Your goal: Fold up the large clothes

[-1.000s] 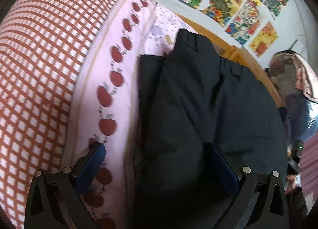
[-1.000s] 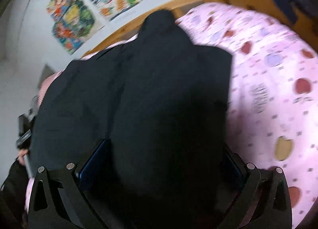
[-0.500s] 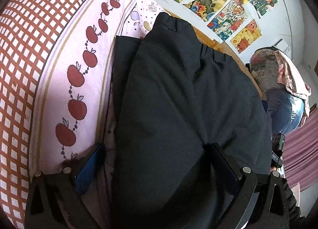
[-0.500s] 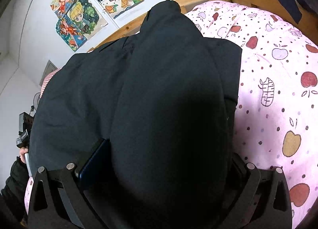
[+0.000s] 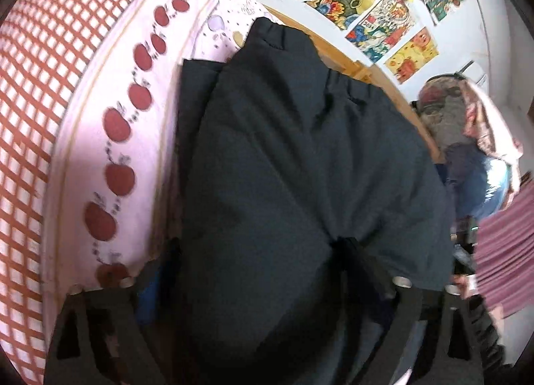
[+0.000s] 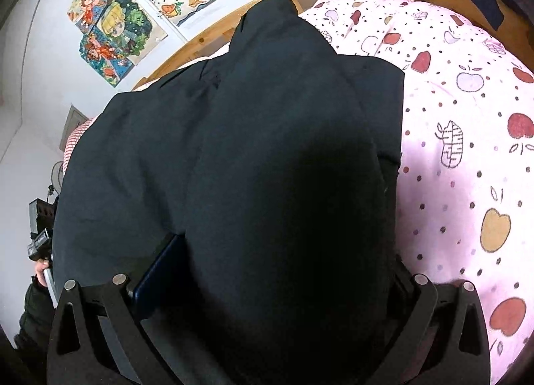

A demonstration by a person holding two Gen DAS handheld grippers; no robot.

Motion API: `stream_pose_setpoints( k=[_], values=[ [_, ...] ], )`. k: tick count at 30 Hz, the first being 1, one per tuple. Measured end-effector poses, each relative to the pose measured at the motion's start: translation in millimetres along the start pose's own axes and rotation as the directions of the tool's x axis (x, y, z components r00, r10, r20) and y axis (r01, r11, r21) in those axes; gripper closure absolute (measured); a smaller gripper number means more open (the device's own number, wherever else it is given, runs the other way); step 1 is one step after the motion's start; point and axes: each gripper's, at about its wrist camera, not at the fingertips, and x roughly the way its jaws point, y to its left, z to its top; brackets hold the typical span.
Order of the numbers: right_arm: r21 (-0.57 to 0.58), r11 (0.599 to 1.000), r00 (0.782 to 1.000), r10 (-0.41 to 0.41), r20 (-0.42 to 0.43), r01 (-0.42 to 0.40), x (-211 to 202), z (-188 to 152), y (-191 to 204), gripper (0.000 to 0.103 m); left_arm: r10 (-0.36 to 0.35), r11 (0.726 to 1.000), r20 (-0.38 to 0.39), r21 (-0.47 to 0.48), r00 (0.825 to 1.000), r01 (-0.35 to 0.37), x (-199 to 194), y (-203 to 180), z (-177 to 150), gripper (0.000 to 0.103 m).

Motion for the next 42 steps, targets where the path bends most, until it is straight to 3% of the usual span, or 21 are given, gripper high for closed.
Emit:
stream_pose_setpoints(
  k=[4, 9, 14, 20, 24, 33, 42],
  values=[
    [0.026, 1.0, 1.0, -0.003, -0.002, 0.003, -2.5, -3.8, 6.7, 0.015, -0.004, 1.0, 0.0, -0.014, 1.0, 0.004, -3.9, -3.1, -1.8, 0.034],
    [0.04, 0.999, 1.0, -0.016, 0.004, 0.016, -4.0, -10.5, 15.6, 0.029, 0.098, 0.995, 0.024, 0.026, 0.995, -0.098, -11.5, -25.9, -8.4, 0.05],
    [0.017, 0.999, 0.998, -0.047, 0.034, 0.047, -8.5, -14.0, 26.1, 0.053, 0.27, 0.947, 0.084, 0.157, 0.959, -0.28, -15.1, -68.7, -16.5, 0.061],
    [0.002, 0.998, 0.995, -0.06, 0.08, 0.06, -27.5, -13.2, 31.9, 0.073, 0.332, 0.906, 0.159, 0.22, 0.93, -0.361, -27.2, -97.0, -19.6, 0.076],
    [-0.014, 0.997, 0.991, -0.076, 0.113, 0.078, -40.3, -10.9, 38.0, 0.079, 0.336, 0.894, 0.199, 0.242, 0.921, -0.378, -43.6, -106.6, -25.5, 0.081],
    [-0.049, 0.996, 0.978, -0.062, 0.2, 0.073, -77.5, -1.8, 63.2, 0.087, 0.273, 0.926, 0.231, 0.199, 0.934, -0.319, -86.3, -117.8, -20.8, 0.087],
    [-0.108, 0.993, 0.972, -0.026, 0.232, 0.052, -115.7, -7.5, 89.2, 0.087, 0.261, 0.927, 0.267, 0.2, 0.928, -0.318, -131.2, -140.8, -30.9, 0.088]
  ],
)
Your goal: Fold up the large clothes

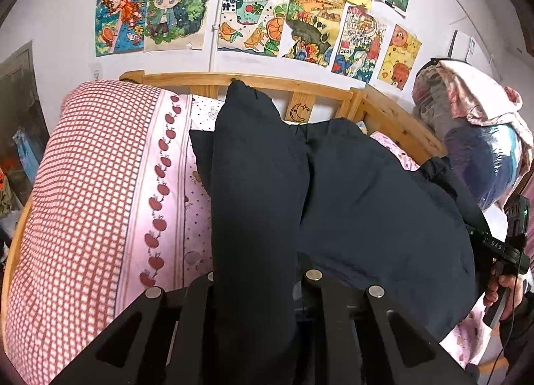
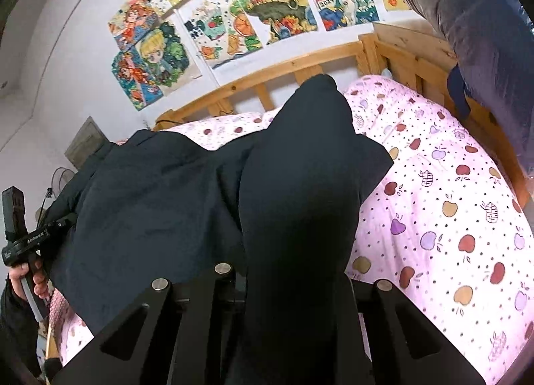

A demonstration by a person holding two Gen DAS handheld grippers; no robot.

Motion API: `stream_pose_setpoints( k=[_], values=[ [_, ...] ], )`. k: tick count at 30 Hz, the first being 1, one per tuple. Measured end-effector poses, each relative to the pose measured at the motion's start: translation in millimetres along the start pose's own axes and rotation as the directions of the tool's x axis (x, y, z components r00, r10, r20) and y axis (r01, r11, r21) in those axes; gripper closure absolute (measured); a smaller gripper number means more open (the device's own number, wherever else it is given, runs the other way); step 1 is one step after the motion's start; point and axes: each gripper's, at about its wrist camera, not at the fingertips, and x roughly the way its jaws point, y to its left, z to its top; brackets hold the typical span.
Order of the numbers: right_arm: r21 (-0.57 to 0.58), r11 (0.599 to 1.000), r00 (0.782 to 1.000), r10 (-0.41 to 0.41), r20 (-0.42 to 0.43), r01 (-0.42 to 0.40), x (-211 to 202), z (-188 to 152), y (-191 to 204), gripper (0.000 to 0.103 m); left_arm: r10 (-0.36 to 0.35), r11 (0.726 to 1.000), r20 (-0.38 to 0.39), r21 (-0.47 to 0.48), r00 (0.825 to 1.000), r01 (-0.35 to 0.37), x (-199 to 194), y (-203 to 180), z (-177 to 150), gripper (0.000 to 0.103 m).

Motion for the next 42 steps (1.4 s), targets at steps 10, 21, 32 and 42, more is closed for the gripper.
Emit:
stream_pose_setpoints(
  k=[10, 21, 32, 42],
  values=[
    [-0.074, 0.997, 1.0, 0.019, 0.014, -0.018, -46.0, -15.9, 30.1, 0.087, 0.009, 0.999, 0.013, -0.035, 1.0, -0.009, -50.7, 15.3, -21.5, 0.089],
    [-0.076, 0.997, 0.999, -0.028, -0.044, 0.025, -42.9, -61.3, 31.3, 0.087, 0.056, 0.998, -0.036, -0.033, 0.998, -0.057, -51.6, 27.3, -64.4, 0.088],
    [-0.071, 0.991, 0.99, -0.117, -0.084, 0.111, -32.9, -71.3, 30.6, 0.063, 0.122, 0.992, -0.058, -0.026, 0.991, -0.124, -39.1, 28.0, -78.1, 0.076],
    [-0.128, 0.945, 0.946, -0.313, -0.088, 0.301, -31.8, -76.2, 42.6, 0.019, 0.218, 0.975, -0.079, -0.029, 0.973, -0.221, -34.9, 29.2, -81.5, 0.032]
  ],
)
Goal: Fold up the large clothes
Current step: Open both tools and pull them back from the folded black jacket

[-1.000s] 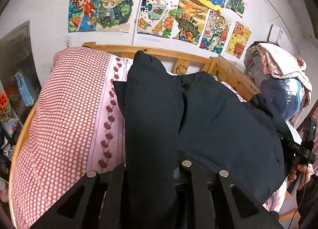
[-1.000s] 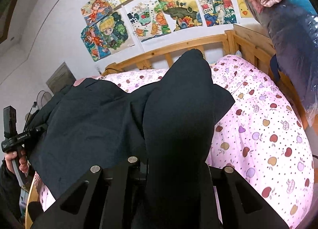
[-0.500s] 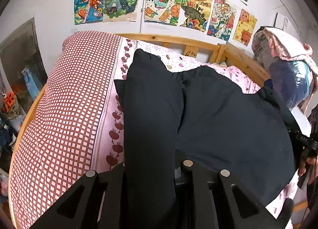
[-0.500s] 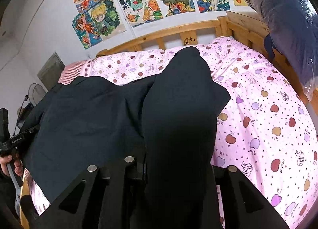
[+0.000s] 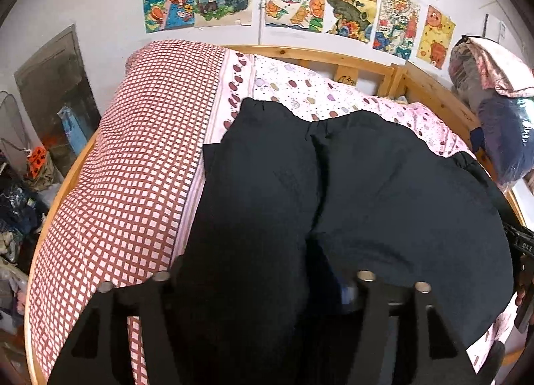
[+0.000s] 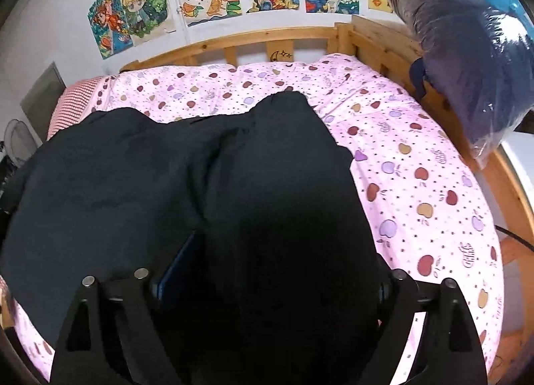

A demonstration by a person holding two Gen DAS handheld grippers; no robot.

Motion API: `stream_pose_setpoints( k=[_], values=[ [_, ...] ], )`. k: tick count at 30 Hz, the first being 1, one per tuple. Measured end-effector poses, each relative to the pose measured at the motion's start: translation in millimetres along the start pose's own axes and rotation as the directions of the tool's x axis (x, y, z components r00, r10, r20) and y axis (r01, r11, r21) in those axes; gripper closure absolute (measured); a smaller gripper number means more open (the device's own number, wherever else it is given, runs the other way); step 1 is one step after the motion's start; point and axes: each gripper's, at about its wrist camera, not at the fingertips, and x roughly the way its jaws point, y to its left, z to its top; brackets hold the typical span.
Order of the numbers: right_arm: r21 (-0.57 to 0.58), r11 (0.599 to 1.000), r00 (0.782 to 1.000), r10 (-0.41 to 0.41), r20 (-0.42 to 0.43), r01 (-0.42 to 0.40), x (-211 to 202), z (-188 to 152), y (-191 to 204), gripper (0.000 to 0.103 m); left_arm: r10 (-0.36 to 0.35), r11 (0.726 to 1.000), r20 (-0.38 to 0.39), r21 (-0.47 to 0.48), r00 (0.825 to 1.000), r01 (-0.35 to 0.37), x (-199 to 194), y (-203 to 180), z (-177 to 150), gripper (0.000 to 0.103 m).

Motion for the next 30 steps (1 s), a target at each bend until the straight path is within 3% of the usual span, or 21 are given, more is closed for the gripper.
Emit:
stream_pose_setpoints(
  k=[4, 6, 8, 17, 30],
  values=[
    [0.002, 1.0, 0.999, -0.031, 0.028, 0.031, -9.0, -0.4, -0.3, 0.017, 0.002, 0.999, 0.011, -0.036, 1.0, -0.001, -4.4, 1.6, -0.6, 0.021],
    [0.011, 0.999, 0.998, -0.034, 0.05, 0.034, -14.7, -0.4, -1.1, 0.013, 0.026, 0.999, 0.011, -0.042, 1.0, -0.025, -5.4, -0.3, -0.5, 0.009],
    [0.02, 0.999, 0.997, -0.033, 0.074, 0.032, -21.1, -0.8, -1.7, 0.01, 0.051, 0.998, 0.037, -0.035, 0.998, -0.049, -8.6, -2.8, -1.0, 0.005],
    [0.044, 0.999, 0.984, -0.024, 0.175, 0.017, -46.1, -4.0, -4.0, 0.009, 0.117, 0.992, 0.111, 0.043, 0.987, -0.122, -27.3, -17.5, -1.7, 0.0],
    [0.009, 0.999, 0.956, 0.03, 0.293, -0.034, -99.7, -16.4, 22.8, 0.008, 0.045, 0.996, 0.178, 0.072, 0.983, -0.059, -69.7, -37.4, -10.1, 0.0]
  ],
)
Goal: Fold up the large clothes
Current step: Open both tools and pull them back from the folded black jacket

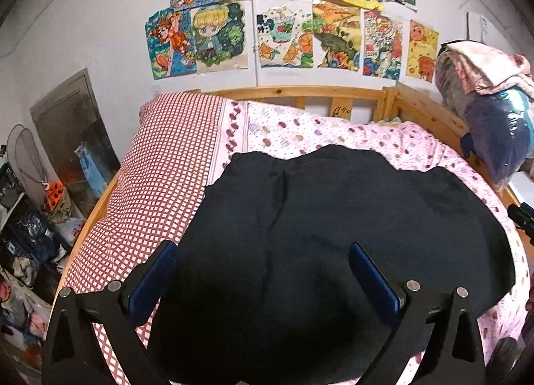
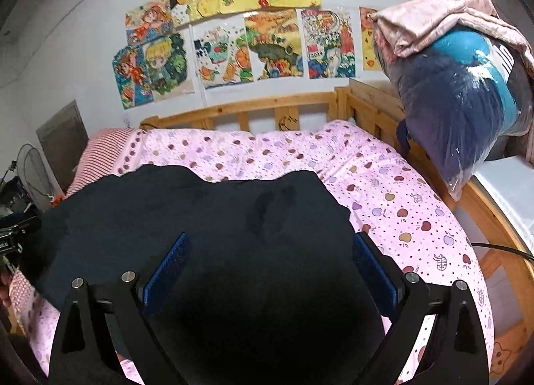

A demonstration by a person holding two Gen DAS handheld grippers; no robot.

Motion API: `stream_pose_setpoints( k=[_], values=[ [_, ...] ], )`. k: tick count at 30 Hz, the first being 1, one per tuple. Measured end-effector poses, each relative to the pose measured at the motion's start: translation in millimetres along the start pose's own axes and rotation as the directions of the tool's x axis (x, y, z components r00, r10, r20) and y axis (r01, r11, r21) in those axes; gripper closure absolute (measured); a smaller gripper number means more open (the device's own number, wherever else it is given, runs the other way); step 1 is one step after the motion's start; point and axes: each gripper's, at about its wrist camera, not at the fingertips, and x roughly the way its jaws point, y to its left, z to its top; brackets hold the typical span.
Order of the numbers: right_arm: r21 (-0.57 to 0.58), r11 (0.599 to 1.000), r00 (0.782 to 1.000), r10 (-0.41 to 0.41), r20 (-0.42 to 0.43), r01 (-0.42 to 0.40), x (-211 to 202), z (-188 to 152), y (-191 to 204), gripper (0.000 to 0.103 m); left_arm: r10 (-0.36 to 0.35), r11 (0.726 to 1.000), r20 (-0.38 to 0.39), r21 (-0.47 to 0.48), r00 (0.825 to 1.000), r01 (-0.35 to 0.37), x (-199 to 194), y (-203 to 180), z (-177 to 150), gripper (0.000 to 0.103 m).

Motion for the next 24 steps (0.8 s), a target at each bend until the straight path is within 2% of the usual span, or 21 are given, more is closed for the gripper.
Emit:
stream_pose_setpoints(
  k=[14, 24],
  values=[
    [-0.025, 0.998, 0.995, 0.06, 0.077, -0.058, -58.4, -11.9, 20.6, 0.008, -0.045, 0.999, 0.093, -0.002, 0.995, 0.046, -56.7, -9.2, -14.7, 0.0],
    [-0.033, 0.995, 0.989, 0.095, 0.111, -0.092, -96.8, -30.7, 33.4, 0.008, -0.06, 0.998, 0.126, 0.005, 0.99, 0.06, -93.9, -10.5, -33.2, 0.0]
  ],
)
